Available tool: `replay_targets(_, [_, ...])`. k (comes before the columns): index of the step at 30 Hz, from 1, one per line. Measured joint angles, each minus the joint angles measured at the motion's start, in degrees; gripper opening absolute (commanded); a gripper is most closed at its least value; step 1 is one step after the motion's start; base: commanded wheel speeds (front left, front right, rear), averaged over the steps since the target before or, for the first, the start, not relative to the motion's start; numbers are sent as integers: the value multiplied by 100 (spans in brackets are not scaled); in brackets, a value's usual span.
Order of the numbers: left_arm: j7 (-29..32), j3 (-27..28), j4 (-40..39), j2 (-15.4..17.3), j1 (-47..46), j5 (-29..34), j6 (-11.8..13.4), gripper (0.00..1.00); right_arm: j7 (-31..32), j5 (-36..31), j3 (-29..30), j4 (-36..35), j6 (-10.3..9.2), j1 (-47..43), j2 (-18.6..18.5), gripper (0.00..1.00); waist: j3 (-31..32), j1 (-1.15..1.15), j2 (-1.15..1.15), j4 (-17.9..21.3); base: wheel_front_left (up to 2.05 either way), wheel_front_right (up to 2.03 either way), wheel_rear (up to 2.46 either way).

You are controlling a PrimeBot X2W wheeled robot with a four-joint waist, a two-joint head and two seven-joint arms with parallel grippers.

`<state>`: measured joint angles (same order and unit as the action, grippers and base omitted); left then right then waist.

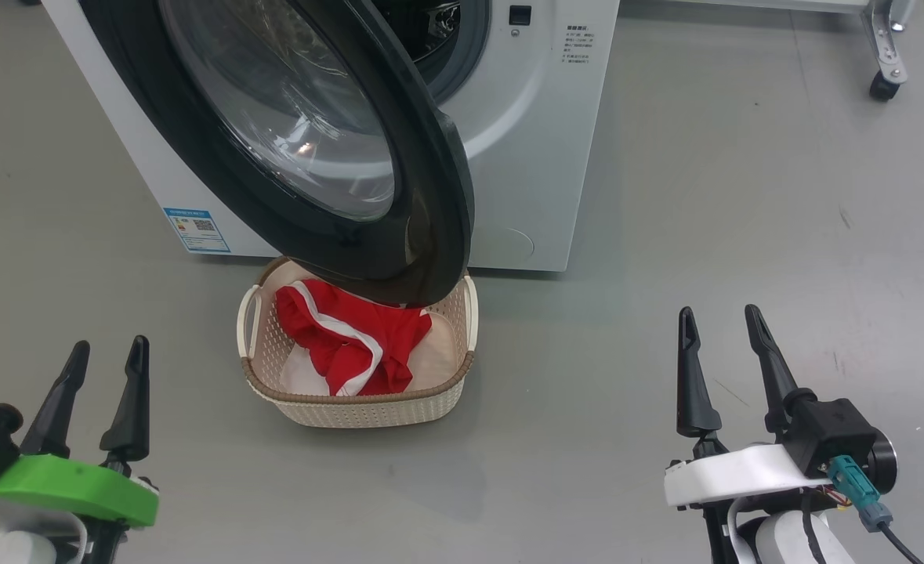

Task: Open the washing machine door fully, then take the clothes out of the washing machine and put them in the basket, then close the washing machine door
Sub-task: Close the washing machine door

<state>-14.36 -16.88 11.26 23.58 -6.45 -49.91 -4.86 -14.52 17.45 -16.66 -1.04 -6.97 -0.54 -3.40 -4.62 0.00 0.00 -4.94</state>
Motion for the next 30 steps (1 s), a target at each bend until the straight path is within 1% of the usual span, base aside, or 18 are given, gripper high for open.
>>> replay_targets(3, [0,87,-57,-63,2,222,1,100,0,0,7,0,34,-1,2,100,0,0,0,0,0,0,0])
replay_targets(9, [0,208,-116,-151,72,521,0,100,0,0,18,0,40,-1,10,100,8,0,0,11,0,0,0])
replay_targets(13, [0,293,-142,-288,158,619,-5,100,0,0,32,0,45,-2,12,100,13,0,0,19,0,0,0])
replay_targets(16, [-1,348,-156,-322,183,679,-8,100,0,0,37,0,84,-2,13,100,16,0,0,20,0,0,0])
replay_targets(30, [-1,514,-165,-527,321,972,-88,100,0,0,45,24,135,-3,20,100,72,0,0,23,0,0,0])
